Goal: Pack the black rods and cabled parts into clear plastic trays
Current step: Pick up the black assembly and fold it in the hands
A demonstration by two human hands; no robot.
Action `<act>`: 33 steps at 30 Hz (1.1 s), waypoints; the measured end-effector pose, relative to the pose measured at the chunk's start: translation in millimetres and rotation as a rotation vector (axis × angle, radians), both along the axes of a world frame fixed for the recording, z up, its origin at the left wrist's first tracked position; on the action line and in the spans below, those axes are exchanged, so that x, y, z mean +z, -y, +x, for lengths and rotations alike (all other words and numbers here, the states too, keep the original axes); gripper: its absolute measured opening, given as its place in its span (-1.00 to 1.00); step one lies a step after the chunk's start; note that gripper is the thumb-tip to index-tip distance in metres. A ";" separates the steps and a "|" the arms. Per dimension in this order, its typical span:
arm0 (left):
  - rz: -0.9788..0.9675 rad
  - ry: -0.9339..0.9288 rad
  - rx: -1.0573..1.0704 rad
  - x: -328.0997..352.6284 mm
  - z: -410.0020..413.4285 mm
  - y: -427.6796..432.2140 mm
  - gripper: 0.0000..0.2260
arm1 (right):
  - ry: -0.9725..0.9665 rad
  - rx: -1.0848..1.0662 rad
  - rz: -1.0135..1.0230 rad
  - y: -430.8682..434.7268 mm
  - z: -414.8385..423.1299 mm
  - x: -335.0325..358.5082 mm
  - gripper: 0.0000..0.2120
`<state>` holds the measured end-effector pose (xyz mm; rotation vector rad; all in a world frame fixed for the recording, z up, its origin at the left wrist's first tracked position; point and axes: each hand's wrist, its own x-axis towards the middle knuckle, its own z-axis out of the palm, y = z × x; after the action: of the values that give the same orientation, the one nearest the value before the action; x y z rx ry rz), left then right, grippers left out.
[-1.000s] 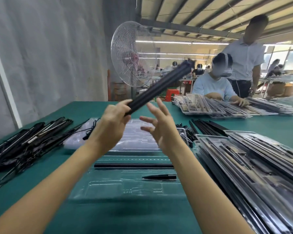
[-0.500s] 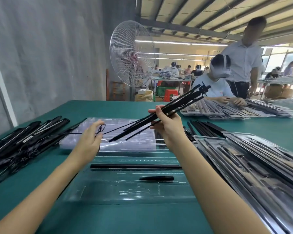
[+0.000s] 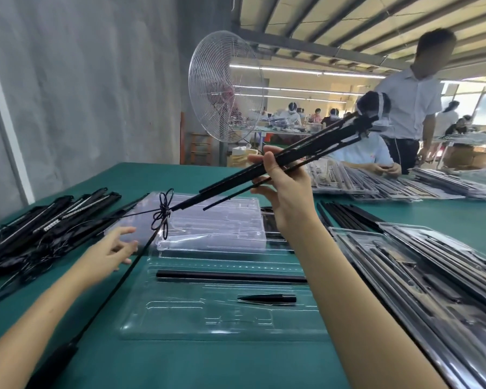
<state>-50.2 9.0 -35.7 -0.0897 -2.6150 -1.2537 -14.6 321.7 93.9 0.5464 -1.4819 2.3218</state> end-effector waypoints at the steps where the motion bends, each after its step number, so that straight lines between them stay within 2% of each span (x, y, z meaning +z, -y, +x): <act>1: -0.003 -0.008 0.015 -2.3 -3.0 1.6 -0.64 | -0.008 0.001 0.002 0.3 0.7 -0.8 -0.90; 3: -0.009 -0.034 0.049 -3.1 -9.7 2.0 -0.66 | -0.031 0.010 0.029 0.4 3.1 -2.3 -0.89; 6: -0.112 -0.155 0.065 4.0 -18.3 -1.8 -0.49 | -0.064 0.011 0.083 -0.2 8.5 -5.7 -0.87; 10: -0.389 -0.154 0.065 7.4 -32.6 -11.5 -0.38 | -0.092 0.036 0.144 4.0 17.5 -10.7 -0.83; 12: -0.494 -0.121 0.136 4.8 -41.9 -14.7 -0.42 | -0.088 0.069 0.176 5.8 21.7 -11.3 -0.74; 14: -0.549 -0.037 0.210 2.7 -50.2 -12.3 -0.53 | -0.074 0.089 0.220 5.9 24.4 -10.4 -0.68; 17: -0.556 0.063 0.296 -1.8 -56.3 0.2 -0.67 | -0.103 0.043 0.303 2.2 25.3 -10.3 -0.71; 19: -0.567 0.012 0.343 -3.3 -61.2 8.4 -0.71 | -0.126 0.024 0.335 -0.6 25.3 -10.8 -0.73; 23: -0.385 -0.206 0.364 12.1 -73.0 15.6 -0.84 | -0.087 0.051 0.370 -1.2 23.4 -13.9 -0.73; 28: -0.163 -0.451 0.396 55.6 -77.9 17.0 -0.82 | 0.025 0.047 0.488 0.0 15.5 -31.6 -0.84; 33: 0.029 -0.466 0.411 82.0 -82.8 24.1 -0.77 | 0.109 0.134 0.421 8.8 10.9 -45.3 -0.89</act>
<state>-133.0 -15.1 46.2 0.1384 -2.0792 -0.9837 -3.7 312.9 48.6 0.6497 -2.0635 2.1673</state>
